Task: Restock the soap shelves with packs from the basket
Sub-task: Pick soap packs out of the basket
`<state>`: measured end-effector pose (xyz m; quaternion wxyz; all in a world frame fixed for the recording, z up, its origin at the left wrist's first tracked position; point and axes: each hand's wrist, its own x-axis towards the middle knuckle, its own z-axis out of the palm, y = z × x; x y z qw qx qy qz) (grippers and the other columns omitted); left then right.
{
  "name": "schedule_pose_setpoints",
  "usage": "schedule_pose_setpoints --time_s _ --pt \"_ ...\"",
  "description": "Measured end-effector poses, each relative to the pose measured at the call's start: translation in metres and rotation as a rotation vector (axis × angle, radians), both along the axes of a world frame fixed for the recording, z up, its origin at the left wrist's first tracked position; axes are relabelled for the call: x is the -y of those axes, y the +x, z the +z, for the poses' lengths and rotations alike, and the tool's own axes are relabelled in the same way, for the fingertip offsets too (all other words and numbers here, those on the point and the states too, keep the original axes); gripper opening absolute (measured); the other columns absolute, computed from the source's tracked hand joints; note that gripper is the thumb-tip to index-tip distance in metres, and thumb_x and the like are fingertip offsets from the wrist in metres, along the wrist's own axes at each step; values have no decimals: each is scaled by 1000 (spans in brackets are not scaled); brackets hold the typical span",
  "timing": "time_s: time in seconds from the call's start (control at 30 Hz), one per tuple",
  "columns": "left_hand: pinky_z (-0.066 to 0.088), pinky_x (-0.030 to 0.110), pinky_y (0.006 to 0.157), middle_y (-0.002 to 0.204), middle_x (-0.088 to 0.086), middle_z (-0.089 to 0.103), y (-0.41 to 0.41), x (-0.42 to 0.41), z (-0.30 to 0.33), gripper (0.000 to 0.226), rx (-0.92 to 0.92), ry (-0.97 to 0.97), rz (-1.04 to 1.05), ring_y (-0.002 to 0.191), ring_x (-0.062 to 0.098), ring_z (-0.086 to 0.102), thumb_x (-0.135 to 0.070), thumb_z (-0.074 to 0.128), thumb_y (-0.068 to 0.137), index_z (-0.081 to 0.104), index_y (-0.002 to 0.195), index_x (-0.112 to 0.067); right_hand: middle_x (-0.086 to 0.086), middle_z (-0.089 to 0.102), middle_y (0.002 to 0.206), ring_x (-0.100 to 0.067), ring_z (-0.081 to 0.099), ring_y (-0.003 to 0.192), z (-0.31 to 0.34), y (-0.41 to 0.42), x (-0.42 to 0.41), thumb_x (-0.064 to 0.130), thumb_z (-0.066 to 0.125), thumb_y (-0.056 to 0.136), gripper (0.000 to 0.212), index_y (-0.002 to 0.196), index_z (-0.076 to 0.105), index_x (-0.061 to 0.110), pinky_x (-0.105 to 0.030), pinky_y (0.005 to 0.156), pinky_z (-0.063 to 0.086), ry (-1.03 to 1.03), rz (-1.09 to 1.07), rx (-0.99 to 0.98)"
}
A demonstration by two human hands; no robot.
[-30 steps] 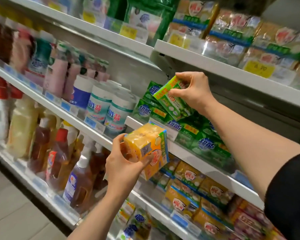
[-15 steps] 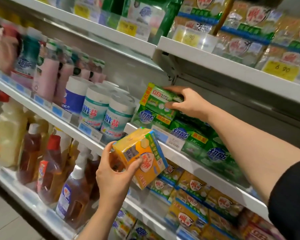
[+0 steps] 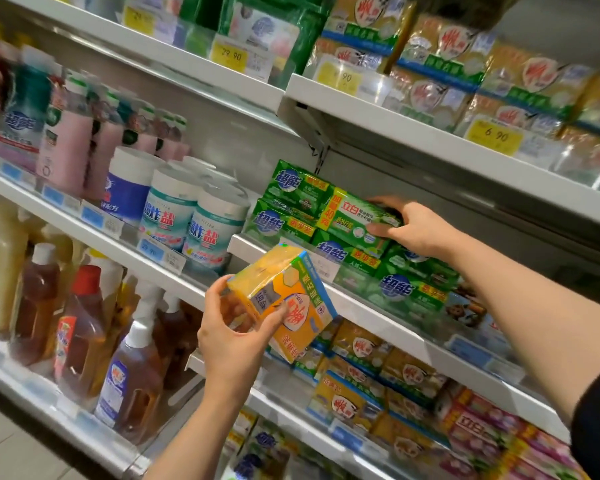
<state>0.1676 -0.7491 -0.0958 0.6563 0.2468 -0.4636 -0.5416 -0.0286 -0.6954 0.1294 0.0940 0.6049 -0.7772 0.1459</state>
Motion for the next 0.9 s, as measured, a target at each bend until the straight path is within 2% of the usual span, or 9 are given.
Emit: schedule_pose_setpoints --time_s 0.1,0.23,0.3,0.4,0.53,0.63,0.77,0.83,0.9 --pt "57 37 81 98 -6 68 -3 -6 -2 85 6 10 -20 90 8 67 -58 87 51 52 122 -26 9 54 121 -9 52 103 -1 -1 0 34 61 92 51 139 44 31 -21 86 36 -1 -3 39" --pt "54 17 73 97 -8 66 -6 -12 0 77 -11 14 -43 81 -5 63 -43 81 52 52 120 -22 3 50 139 -13 51 111 -1 -5 2 35 61 92 51 140 43 36 -23 93 37 5 -3 58" --pt "52 14 70 97 -6 66 -7 -11 0 75 -24 16 -57 79 -6 63 -37 81 54 52 120 -18 2 48 143 -16 52 115 1 -7 2 37 59 93 51 141 40 40 -24 94 39 37 -20 35" --pt "50 11 69 95 -5 66 -9 -11 -2 75 -30 10 -65 78 -7 62 -35 80 54 52 121 -15 1 47 143 -16 53 107 0 -9 1 38 55 95 50 141 36 44 -24 90 40 62 -26 30" --pt "52 14 70 95 -6 66 -12 -11 -4 76 -22 9 -75 79 -6 61 -38 80 53 52 121 -16 1 48 140 -12 50 102 -3 -9 -1 34 56 95 49 140 39 42 -22 86 39 15 1 82" --pt "54 22 75 99 -5 67 -14 -12 -6 79 3 16 -79 85 -3 62 -43 80 52 52 122 -19 3 51 135 -11 51 102 -3 -8 -1 29 62 93 49 137 44 39 -21 85 38 -40 29 120" --pt "54 30 80 103 -4 66 -14 -11 -5 79 28 29 -81 86 -3 62 -42 81 55 52 124 -20 4 56 128 -13 59 100 -7 -7 -1 26 71 85 62 138 42 38 -28 89 48 -1 35 105" --pt "55 31 80 103 -3 66 -14 -12 -2 79 42 29 -77 84 -4 62 -43 81 54 51 124 -20 4 61 122 -13 61 102 -10 -5 -4 22 77 79 63 134 49 31 -33 93 50 -97 80 142" --pt "55 31 80 103 -2 66 -12 -14 1 81 63 30 -74 85 -2 62 -47 82 52 51 123 -22 5 64 117 -14 61 104 -13 -1 -13 23 82 72 60 126 56 24 -34 96 48 -270 119 67"
